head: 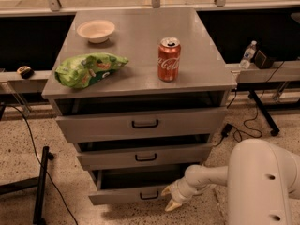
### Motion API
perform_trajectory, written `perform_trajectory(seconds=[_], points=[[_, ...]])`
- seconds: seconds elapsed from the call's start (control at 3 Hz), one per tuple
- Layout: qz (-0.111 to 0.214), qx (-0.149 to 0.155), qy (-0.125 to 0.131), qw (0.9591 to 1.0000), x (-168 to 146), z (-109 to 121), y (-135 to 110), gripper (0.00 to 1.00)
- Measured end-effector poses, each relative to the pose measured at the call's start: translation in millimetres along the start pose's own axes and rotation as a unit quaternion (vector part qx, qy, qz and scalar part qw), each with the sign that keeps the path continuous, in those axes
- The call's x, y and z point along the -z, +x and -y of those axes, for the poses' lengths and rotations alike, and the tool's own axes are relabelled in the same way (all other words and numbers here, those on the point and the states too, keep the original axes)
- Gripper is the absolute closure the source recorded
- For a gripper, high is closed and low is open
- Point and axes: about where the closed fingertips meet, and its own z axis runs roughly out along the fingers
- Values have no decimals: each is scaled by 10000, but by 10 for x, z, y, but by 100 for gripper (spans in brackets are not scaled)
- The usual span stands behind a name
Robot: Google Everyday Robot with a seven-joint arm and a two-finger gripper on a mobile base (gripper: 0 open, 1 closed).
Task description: Open bottom drawer
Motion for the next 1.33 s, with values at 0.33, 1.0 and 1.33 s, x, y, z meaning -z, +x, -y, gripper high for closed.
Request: perform_trajectory(seconds=[0.33, 1.0, 1.33], points=[[46, -13, 251, 9997, 260, -33, -37, 20], [77, -479, 488, 9976, 6, 418, 304, 0], [9, -661, 369, 9971, -225, 557, 434, 0]])
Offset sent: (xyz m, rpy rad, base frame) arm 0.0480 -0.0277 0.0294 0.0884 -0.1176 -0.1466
